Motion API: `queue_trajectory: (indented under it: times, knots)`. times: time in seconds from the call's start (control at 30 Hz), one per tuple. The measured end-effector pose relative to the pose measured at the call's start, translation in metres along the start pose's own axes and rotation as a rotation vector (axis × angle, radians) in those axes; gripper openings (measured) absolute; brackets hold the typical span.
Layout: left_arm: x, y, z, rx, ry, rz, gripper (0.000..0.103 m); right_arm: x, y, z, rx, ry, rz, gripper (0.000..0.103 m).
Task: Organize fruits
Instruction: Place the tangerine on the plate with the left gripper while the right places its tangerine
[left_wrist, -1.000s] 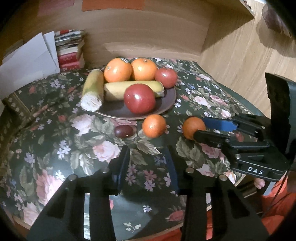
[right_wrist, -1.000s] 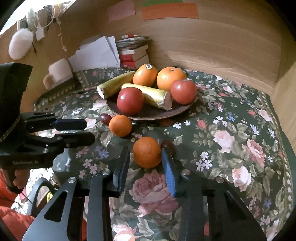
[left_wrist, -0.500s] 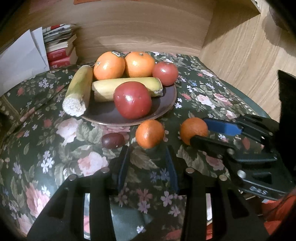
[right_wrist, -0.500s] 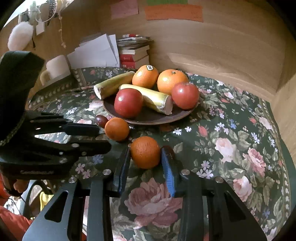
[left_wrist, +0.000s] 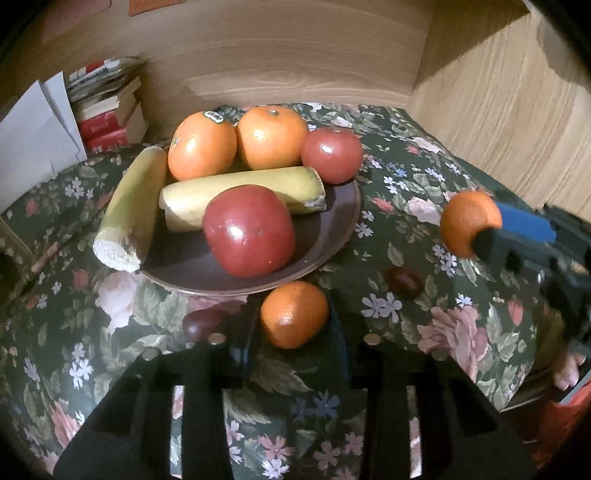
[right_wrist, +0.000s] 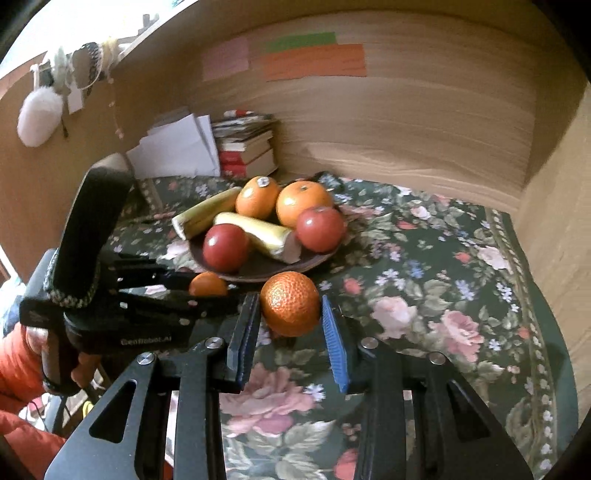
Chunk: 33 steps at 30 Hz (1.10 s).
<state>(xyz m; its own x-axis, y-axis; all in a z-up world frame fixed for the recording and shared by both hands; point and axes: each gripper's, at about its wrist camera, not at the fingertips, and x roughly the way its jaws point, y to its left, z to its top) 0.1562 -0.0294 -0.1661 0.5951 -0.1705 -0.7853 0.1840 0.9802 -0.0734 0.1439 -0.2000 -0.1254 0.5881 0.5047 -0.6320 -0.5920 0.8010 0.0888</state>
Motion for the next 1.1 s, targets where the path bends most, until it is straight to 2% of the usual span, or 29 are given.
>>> queue_trajectory:
  times: [0.23, 0.6, 0.83, 1.1]
  knots:
    - [-0.013, 0.004, 0.002, -0.008, -0.005, -0.034, 0.034, 0.002, -0.004, 0.008, -0.001, -0.007, -0.002, 0.031]
    - [-0.059, 0.025, 0.032, -0.023, -0.136, -0.028, 0.034, 0.017, 0.007, 0.038, -0.054, -0.017, 0.031, 0.031]
    - [-0.057, 0.049, 0.053, -0.051, -0.154, -0.020, 0.034, 0.039, 0.014, 0.055, -0.064, 0.004, 0.059, 0.031]
    - [-0.037, 0.071, 0.070, -0.071, -0.131, -0.030, 0.034, 0.068, 0.022, 0.072, -0.075, 0.040, 0.074, 0.031]
